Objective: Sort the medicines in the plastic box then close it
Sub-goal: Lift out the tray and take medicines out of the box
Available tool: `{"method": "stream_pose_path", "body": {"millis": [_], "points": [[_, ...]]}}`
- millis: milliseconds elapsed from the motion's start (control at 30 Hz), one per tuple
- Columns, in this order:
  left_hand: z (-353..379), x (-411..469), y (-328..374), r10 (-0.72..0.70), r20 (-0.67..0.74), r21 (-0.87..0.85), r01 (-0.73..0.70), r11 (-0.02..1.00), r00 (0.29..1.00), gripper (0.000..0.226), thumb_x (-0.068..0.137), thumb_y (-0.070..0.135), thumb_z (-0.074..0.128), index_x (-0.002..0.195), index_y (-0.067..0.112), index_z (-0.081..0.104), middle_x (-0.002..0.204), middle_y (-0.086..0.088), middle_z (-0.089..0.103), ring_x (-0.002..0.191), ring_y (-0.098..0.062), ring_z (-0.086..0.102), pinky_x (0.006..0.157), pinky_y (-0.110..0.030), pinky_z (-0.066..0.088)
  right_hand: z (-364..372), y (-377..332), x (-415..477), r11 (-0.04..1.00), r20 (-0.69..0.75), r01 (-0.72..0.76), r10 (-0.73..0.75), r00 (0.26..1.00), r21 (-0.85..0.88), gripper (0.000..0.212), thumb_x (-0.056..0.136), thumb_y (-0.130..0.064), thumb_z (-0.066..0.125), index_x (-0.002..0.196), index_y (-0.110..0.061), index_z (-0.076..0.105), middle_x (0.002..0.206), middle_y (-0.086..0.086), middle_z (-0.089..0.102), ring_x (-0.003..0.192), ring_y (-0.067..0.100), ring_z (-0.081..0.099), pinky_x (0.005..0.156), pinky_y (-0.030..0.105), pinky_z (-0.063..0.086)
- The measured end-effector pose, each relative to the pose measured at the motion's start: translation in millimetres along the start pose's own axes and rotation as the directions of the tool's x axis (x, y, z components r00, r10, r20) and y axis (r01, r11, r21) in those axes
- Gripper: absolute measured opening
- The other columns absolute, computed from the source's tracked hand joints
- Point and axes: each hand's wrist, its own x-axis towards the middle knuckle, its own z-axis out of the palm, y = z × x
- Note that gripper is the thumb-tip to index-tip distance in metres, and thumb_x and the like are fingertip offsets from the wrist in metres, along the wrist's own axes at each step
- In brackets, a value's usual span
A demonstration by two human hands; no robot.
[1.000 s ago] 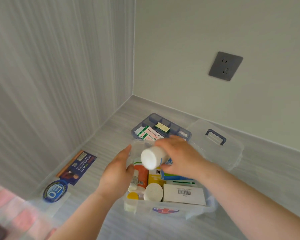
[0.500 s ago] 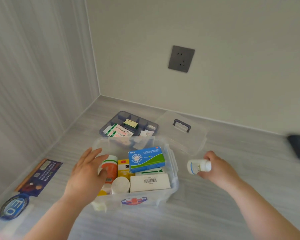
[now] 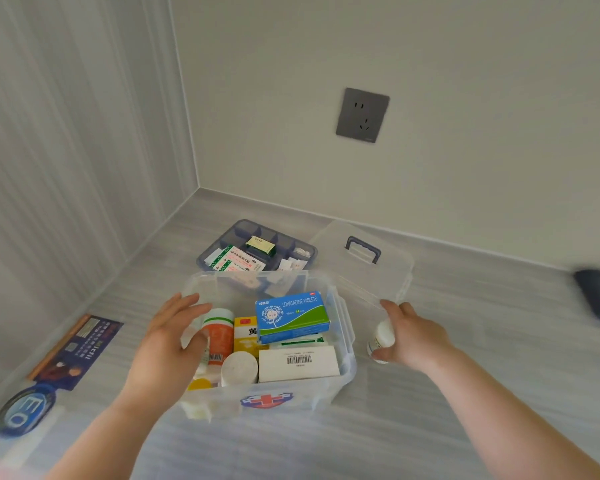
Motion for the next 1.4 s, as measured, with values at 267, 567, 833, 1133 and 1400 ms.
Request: {"method": "stream_pose_path", "body": {"millis": [267, 567, 833, 1133, 1400], "points": [[0.6, -7.5, -10.4, -0.122, -0.058, -0.156, 0.111, 0.981, 0.991, 0.043, 0.087, -0.006, 0.04, 0.126, 0.011, 0.043, 0.145, -0.005, 0.032, 0.132, -0.016, 0.028, 0.098, -0.017, 0.018, -52.9, -57.6, -18.3, 0.811, -0.371, 0.337, -0.161, 0.915, 0.478, 0.044, 0.079, -0.022, 0.065, 0.119, -0.022, 0.048, 0.111, -0.003, 0.054, 0.067, 0.011, 0.049, 0.065, 0.025, 0.038], [1.4, -6.4, -14.7, -0.083, -0.078, -0.18, 0.067, 0.981, 0.994, 0.041, 0.087, -0.003, 0.04, 0.125, 0.012, 0.044, 0.144, -0.003, 0.033, 0.122, -0.005, 0.029, 0.097, -0.015, 0.02, -17.8, -171.9, -23.9, 0.63, 0.298, 0.776, -0.748, 0.593, 0.039, 0.057, 0.082, -0.029, 0.061, 0.132, -0.026, 0.034, 0.133, 0.008, 0.049, 0.118, 0.029, 0.048, 0.096, 0.037, 0.041], [2.3, -5.5, -19.5, -0.063, -0.085, -0.163, 0.049, 0.985, 0.994, 0.042, 0.087, -0.003, 0.041, 0.126, 0.014, 0.044, 0.144, -0.002, 0.033, 0.118, 0.0, 0.027, 0.091, -0.004, 0.016, -18.0, -178.0, -5.6, 0.713, 0.458, 0.674, -0.674, 0.58, 0.194, 0.063, 0.076, -0.029, 0.066, 0.13, -0.029, 0.033, 0.129, -0.002, 0.051, 0.108, 0.019, 0.051, 0.085, 0.03, 0.043], [3.9, -4.5, -21.6, -0.085, -0.068, -0.188, 0.071, 0.98, 0.994, 0.044, 0.086, -0.005, 0.04, 0.126, 0.013, 0.044, 0.144, -0.002, 0.033, 0.119, 0.0, 0.027, 0.09, -0.004, 0.016, 2.0, -216.6, -3.6, 0.771, 0.284, 0.628, -0.628, 0.725, 0.104, 0.072, 0.07, -0.028, 0.072, 0.13, -0.016, 0.035, 0.133, 0.007, 0.042, 0.118, 0.027, 0.047, 0.093, 0.036, 0.043], [1.1, -5.5, -19.2, -0.096, -0.059, -0.177, 0.084, 0.981, 0.994, 0.042, 0.087, -0.003, 0.038, 0.126, 0.013, 0.044, 0.145, -0.002, 0.032, 0.118, 0.0, 0.026, 0.09, 0.001, 0.014, -3.1, -213.9, -11.4, 0.77, 0.098, 0.577, -0.619, 0.78, 0.273, 0.047, 0.077, -0.02, 0.065, 0.115, -0.013, 0.039, 0.105, 0.008, 0.054, 0.095, 0.024, 0.056, 0.069, 0.029, 0.04]]}}
